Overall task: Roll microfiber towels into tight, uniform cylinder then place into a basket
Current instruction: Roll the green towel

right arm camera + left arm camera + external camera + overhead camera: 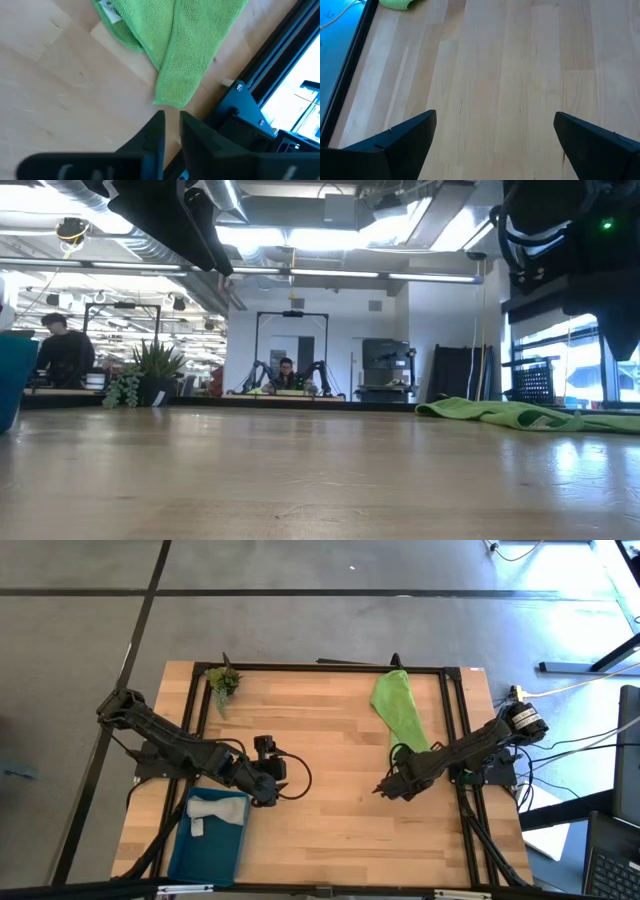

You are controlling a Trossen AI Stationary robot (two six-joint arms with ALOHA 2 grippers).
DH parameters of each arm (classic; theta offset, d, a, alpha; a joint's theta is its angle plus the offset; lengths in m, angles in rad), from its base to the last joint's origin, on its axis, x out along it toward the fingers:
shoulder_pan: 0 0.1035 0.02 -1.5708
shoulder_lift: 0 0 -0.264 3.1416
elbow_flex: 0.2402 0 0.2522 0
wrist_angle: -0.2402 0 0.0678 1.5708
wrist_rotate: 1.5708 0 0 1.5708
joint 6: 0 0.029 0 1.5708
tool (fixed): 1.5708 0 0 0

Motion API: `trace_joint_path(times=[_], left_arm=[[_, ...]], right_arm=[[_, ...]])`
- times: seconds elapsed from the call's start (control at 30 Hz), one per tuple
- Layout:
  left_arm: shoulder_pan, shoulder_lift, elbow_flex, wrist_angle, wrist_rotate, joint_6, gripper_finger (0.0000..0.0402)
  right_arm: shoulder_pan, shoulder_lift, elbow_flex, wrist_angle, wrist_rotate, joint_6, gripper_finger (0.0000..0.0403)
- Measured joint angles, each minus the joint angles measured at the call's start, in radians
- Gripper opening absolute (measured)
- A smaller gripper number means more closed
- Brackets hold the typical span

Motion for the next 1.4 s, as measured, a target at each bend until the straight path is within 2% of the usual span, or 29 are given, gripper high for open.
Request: trace_joint_path(times=[0.33,0.5,0.73,0.87,1.03,1.4], left_arm=[[0.000,0.000,0.000,0.000,0.000,0.000,0.0395],[0.000,0.000,0.000,0.000,0.000,0.000,0.0395],[0.000,0.000,0.000,0.000,0.000,0.000,0.0395],[0.000,0.000,0.000,0.000,0.000,0.000,0.0395],[0.000,0.000,0.000,0.000,0.000,0.000,0.0395],[0.000,0.000,0.000,0.000,0.000,0.000,0.0395]], right_arm=[[0.000,0.000,0.000,0.007,-0.005,-0.002,0.0148],[0.000,0.000,0.000,0.041,-0.005,0.000,0.0174],[0.000,0.000,0.000,0.062,-0.003,0.000,0.0177],[0.000,0.000,-0.013,0.094,0.042,0.000,0.0177],[0.000,0.000,-0.083,0.166,0.027,-0.004,0.0178],[0.000,0.000,-0.229,0.209,-0.007,0.062,0.0178]])
